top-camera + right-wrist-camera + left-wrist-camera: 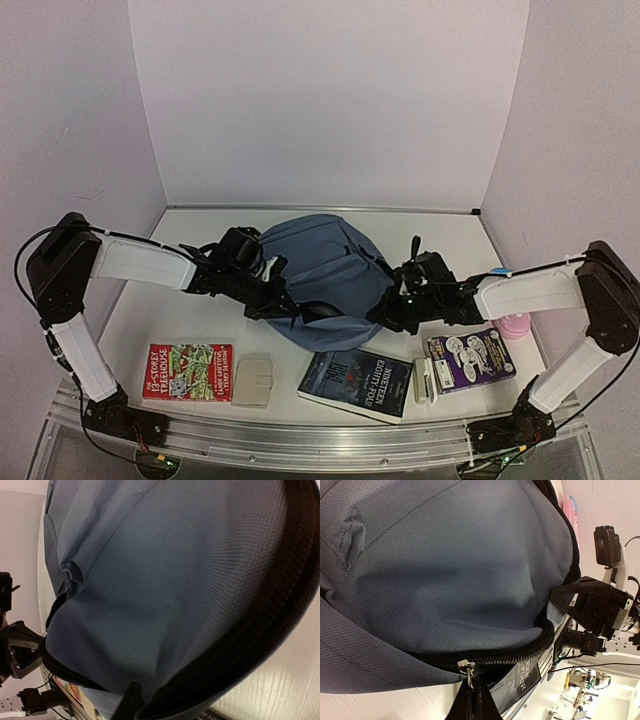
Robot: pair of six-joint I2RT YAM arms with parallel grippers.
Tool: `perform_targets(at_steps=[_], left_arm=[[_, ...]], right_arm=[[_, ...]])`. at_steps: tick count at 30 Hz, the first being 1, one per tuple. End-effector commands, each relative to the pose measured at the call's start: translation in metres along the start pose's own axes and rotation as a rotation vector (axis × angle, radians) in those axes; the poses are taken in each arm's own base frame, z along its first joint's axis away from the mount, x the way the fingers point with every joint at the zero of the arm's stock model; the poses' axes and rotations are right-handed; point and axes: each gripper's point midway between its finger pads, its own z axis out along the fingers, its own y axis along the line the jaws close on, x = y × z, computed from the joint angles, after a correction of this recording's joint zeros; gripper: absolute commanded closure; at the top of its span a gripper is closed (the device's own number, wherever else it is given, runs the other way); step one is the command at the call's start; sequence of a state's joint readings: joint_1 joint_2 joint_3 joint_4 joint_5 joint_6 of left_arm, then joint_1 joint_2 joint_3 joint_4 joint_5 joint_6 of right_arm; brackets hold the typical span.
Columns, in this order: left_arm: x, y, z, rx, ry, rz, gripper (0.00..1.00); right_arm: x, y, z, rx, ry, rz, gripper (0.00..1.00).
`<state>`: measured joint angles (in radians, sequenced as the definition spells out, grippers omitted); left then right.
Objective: Pack the student bag
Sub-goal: Unzip the student bag at the center of the board.
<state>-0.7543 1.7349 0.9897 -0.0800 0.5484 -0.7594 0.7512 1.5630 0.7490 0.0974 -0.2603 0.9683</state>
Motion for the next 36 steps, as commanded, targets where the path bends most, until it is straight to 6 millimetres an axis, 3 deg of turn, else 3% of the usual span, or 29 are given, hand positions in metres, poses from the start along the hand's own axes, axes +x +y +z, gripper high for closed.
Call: perform_targets(at_steps=[1,3,7,12,14,15,18,20,22,28,33,36], left_arm=[[-0.009,-0.016,-0.021,-0.007,-0.054,0.040,0.99],[-0.007,-0.015,-0.025,-0.021,-0.052,0.040,0.98],[-0.003,-0.011,-0.031,-0.042,-0.055,0.045,0.98],[-0.005,-0.012,-0.030,0.003,-0.031,0.048,0.97],[-0.004,-0.023,-0.023,0.064,0.013,0.073,0.96],[-0.004,-0.025,-0.018,0.081,0.029,0.077,0.96],[-0.007,-0.031,-0.010,0.124,0.053,0.095,0.96],[-0.011,-0.031,-0.007,0.121,0.048,0.108,0.95],[-0.015,-0.033,-0.007,0.122,0.032,0.131,0.91],[-0.012,-0.059,-0.017,0.185,-0.029,0.339,0.58],[-0.012,-0.060,-0.005,0.207,0.008,0.423,0.40],[-0.016,-0.059,0.008,0.219,0.043,0.404,0.36]], right_arm=[[-0.041,0.037,-0.019,-0.003,-0.154,-0.104,1.00],[-0.063,0.034,-0.039,0.094,-0.236,-0.150,1.00],[-0.104,0.009,-0.079,0.262,-0.340,-0.193,1.00],[-0.132,-0.025,-0.095,0.343,-0.362,-0.209,1.00],[-0.133,-0.027,-0.092,0.347,-0.342,-0.224,0.99],[-0.133,-0.026,-0.091,0.342,-0.332,-0.229,0.91],[-0.133,-0.017,-0.097,0.318,-0.330,-0.240,0.52],[-0.134,-0.012,-0.108,0.312,-0.346,-0.253,0.34],[-0.135,-0.007,-0.124,0.312,-0.367,-0.269,0.25],[-0.123,0.011,-0.162,0.240,-0.373,-0.267,0.20],[-0.093,0.027,-0.152,0.078,-0.253,-0.235,0.19],[-0.080,0.023,-0.146,0.035,-0.222,-0.189,0.19]])
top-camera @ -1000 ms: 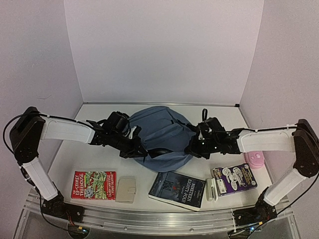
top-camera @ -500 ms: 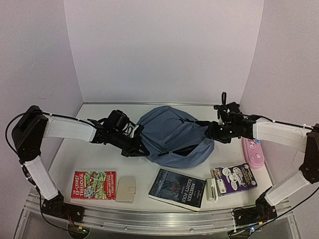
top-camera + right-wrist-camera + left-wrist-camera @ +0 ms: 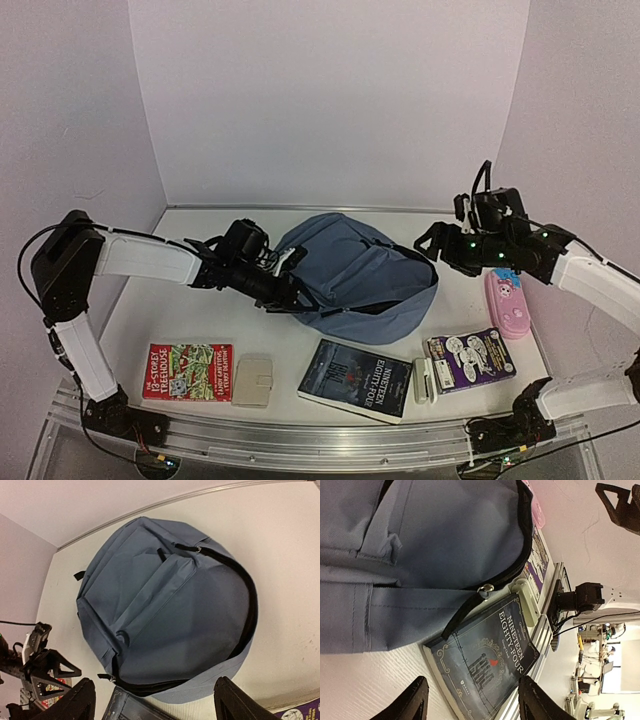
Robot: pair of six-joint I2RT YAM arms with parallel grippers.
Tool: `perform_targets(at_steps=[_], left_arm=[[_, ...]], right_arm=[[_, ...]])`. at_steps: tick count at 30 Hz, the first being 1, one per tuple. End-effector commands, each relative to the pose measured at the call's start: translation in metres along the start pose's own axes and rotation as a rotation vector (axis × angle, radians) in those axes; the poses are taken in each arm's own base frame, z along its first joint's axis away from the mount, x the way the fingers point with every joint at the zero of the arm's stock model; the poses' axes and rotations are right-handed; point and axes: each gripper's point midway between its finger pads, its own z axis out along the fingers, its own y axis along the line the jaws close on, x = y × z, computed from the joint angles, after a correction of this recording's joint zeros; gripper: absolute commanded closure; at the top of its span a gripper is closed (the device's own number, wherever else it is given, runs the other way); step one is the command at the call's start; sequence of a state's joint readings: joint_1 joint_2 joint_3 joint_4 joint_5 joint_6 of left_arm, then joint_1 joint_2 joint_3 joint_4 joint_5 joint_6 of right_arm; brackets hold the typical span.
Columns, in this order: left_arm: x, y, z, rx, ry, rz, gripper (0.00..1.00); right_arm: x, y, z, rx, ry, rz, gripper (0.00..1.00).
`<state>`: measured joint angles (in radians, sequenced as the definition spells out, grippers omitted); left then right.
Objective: Pack the student bag
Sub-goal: Unzip the student bag at the center of the board.
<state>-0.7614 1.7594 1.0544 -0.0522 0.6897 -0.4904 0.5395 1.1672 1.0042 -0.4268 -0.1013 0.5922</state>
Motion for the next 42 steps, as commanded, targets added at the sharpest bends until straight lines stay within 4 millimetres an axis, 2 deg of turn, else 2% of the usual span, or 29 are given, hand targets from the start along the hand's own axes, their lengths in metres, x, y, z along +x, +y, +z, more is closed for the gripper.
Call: perform_targets(at_steps=[1,8,20,24,27,30,35,42], left_arm=[[-0.021,-0.013,0.013,0.080,-0.003,0.086,0.32],[-0.032,-0.004,0.032,0.104,-0.005,0.087,0.29],[-0.024,0.002,0.051,0.180,0.049,0.044,0.32],[-0.030,-0.002,0.054,0.202,0.045,0.048,0.45],[-0.033,-0.002,0.055,0.208,0.040,0.049,0.50],[-0.032,-0.001,0.057,0.213,0.047,0.039,0.55],[-0.029,0.000,0.059,0.227,0.055,0.027,0.69],[-0.027,-0.004,0.057,0.243,0.055,0.022,0.79]], right_arm=[[0.032,0.007,0.003,-0.091,0.100,0.077,0.19],[0.045,0.006,0.000,-0.136,0.108,0.129,0.19],[0.047,0.007,0.004,-0.136,0.115,0.126,0.20],[0.049,0.006,0.006,-0.134,0.117,0.125,0.20],[0.052,0.004,0.008,-0.129,0.123,0.128,0.20],[0.054,0.002,0.008,-0.128,0.125,0.130,0.20],[0.055,0.000,0.009,-0.124,0.126,0.132,0.20],[0.058,-0.002,0.012,-0.112,0.120,0.076,0.20]])
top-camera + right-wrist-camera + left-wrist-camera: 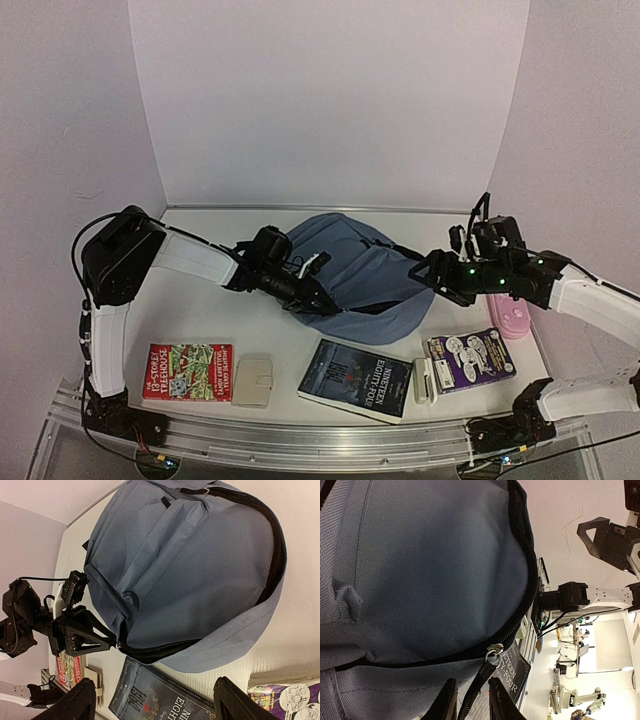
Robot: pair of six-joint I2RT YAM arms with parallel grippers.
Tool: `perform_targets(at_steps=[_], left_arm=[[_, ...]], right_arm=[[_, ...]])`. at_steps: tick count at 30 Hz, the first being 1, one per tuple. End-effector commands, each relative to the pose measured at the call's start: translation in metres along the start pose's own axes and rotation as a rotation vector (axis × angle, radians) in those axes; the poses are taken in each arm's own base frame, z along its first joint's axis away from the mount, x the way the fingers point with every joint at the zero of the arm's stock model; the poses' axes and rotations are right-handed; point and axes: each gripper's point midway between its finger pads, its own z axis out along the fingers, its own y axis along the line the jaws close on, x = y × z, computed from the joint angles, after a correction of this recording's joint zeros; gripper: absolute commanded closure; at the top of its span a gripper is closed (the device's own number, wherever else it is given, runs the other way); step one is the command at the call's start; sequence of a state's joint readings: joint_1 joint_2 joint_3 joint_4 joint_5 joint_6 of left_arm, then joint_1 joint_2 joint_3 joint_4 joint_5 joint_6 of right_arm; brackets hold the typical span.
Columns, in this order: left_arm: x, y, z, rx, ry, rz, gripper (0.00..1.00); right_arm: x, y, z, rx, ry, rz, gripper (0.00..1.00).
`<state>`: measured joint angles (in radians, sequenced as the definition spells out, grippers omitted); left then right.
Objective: Pack the student bag
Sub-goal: Unzip the student bag at the center of the board.
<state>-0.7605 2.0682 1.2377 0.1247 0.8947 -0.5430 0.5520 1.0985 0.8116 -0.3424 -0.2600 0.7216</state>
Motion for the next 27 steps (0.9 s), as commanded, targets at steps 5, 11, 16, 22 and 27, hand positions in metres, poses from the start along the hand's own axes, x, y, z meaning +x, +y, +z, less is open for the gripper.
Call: perform_targets(at_steps=[5,11,16,22,27], left_arm=[[-0.007,-0.014,-0.001,0.048,-0.009,0.035,0.83],[-0.005,-0.016,-0.003,0.043,-0.011,0.033,0.92],[-0.005,-0.017,-0.006,0.033,-0.020,0.033,1.00],[-0.012,-0.018,-0.009,0.000,-0.043,0.034,1.00],[-0.019,-0.015,-0.011,-0.042,-0.059,0.028,1.00]], right_arm=[[0.008,0.016,0.014,0.001,0.006,-0.156,0.19],[0.029,0.045,0.041,0.043,0.039,-0.412,0.22],[0.037,0.062,0.067,0.105,0.047,-0.603,0.31],[0.038,0.058,0.095,0.195,0.057,-0.755,0.43],[0.052,0.058,0.111,0.169,0.125,-0.795,0.55]])
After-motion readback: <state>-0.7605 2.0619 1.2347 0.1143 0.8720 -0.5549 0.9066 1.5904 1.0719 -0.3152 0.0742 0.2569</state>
